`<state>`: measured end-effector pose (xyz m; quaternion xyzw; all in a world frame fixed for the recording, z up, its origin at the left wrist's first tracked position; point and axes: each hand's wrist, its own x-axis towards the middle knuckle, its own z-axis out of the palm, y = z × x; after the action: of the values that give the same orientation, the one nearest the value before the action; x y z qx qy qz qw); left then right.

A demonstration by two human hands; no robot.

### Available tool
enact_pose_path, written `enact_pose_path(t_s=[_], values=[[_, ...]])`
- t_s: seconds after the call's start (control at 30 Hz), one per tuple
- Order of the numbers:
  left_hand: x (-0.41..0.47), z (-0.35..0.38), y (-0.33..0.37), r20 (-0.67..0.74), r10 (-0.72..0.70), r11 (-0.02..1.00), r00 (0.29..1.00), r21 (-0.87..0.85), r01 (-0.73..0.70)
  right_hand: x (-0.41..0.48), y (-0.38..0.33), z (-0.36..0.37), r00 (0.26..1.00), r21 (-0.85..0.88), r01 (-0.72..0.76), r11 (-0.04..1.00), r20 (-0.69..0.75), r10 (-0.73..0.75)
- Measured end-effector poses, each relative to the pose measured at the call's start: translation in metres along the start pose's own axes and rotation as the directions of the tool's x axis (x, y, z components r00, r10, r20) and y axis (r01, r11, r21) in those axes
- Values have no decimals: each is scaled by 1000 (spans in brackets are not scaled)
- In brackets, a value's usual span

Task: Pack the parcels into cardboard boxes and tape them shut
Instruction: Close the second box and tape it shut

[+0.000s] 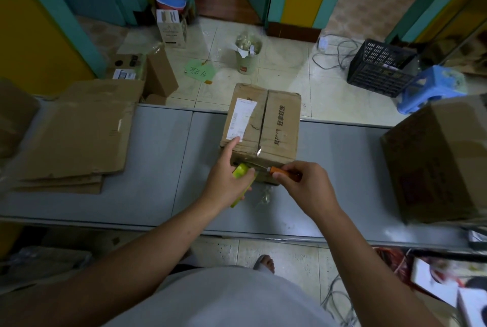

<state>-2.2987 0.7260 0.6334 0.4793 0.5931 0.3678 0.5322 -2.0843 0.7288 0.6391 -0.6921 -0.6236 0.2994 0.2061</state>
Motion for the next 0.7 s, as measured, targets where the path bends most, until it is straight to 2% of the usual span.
enact_pose_path(t_s=[0.37, 0.6, 0.7], values=[[-2, 1, 0, 56, 25, 998, 998, 49, -28, -22, 11, -8, 1000, 33, -10, 999, -17, 10], [1, -3, -1, 69, 46, 996, 997, 77, -51, -10, -5, 0, 1000, -72, 9, 997, -24, -11], [0, -4, 0, 98, 17, 992, 995, 122, -29, -10, -6, -3, 1000, -43, -2, 999, -2, 2]])
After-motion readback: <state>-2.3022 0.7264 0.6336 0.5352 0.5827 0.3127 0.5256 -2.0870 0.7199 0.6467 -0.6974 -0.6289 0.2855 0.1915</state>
